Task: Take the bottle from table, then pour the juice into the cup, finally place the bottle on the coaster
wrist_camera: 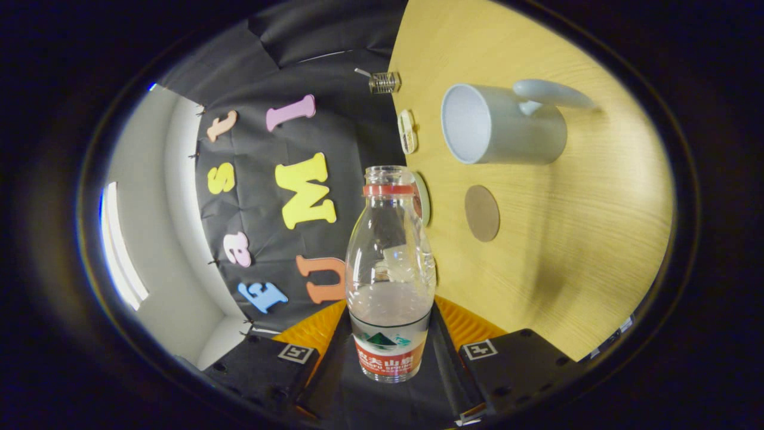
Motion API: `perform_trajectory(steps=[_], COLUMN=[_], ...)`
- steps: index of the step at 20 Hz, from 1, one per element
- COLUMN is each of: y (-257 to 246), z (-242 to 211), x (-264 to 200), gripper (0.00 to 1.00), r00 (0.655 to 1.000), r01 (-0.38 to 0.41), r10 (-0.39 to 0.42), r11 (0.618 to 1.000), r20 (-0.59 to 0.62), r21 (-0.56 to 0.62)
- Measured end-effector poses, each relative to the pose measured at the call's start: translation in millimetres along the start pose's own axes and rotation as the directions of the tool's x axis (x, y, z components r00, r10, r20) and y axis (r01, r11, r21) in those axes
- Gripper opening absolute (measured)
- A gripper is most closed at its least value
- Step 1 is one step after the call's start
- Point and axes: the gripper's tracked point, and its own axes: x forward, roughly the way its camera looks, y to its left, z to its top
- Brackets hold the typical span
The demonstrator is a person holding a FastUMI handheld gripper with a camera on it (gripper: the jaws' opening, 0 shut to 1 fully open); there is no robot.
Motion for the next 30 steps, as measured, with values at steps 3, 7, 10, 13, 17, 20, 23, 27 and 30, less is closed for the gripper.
perform_trajectory(steps=[3, 7, 10, 13, 17, 20, 23, 27, 30], y=[6.0, 10.5, 11.2, 14.9, 28.1, 37.2, 41.2, 52.6, 59.4], z=[0.8, 3.7, 5.4, 3.5, 2.6, 3.3, 5.5, 2.7, 1.6], x=[1.8, 4.0, 6.0, 7.0, 8.8, 10.2, 10.6, 11.8, 11.7], gripper=[0.76, 0.76, 0.76, 0.76, 0.75, 0.76, 0.76, 0.75, 0.75], r00=[1.0, 1.0, 1.0, 1.0, 1.0, 0.999, 0.999, 0.999, 0.999], r01=[-0.005, -0.007, -0.006, -0.006, -0.026, -0.036, -0.034, -0.044, -0.051], r10=[0.004, 0.007, 0.005, 0.006, 0.026, 0.036, 0.033, 0.043, 0.051], r11=[1.0, 0.999, 0.998, 0.998, 0.994, 0.994, 0.991, 0.985, 0.983], r20=[0.003, 0.007, 0.011, 0.006, 0.003, 0.005, 0.01, 0.007, 0.005], r21=[0.026, 0.043, 0.057, 0.068, 0.102, 0.105, 0.131, 0.165, 0.179])
